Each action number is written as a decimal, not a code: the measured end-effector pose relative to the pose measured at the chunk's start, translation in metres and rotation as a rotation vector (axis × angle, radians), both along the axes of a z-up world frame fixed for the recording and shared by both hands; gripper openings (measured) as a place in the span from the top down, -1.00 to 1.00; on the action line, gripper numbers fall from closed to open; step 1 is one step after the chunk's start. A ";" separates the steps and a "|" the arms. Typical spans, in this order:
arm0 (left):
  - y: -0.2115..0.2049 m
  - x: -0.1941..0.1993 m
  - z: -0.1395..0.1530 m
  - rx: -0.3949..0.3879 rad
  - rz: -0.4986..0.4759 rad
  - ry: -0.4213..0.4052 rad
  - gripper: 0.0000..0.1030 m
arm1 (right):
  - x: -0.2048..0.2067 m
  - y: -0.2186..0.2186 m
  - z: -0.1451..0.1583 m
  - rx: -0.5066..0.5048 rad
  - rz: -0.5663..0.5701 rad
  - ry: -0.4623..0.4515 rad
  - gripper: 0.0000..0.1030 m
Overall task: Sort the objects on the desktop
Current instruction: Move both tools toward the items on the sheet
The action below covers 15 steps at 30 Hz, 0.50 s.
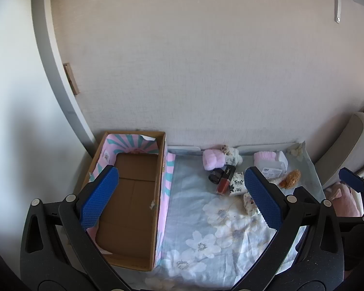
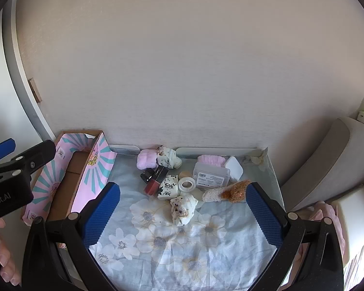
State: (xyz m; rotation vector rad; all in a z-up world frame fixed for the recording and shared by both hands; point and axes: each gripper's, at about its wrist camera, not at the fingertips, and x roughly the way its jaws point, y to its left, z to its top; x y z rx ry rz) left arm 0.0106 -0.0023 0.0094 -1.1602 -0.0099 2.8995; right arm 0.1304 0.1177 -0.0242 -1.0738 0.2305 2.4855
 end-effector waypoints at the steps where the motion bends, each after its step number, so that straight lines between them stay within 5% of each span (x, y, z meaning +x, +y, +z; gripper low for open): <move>1: 0.001 0.001 -0.001 -0.002 0.000 0.002 -1.00 | 0.000 0.000 0.000 0.001 0.001 0.000 -0.99; 15: 0.002 -0.003 -0.002 -0.025 0.007 -0.006 -1.00 | 0.000 0.001 0.000 0.008 0.004 0.005 -0.99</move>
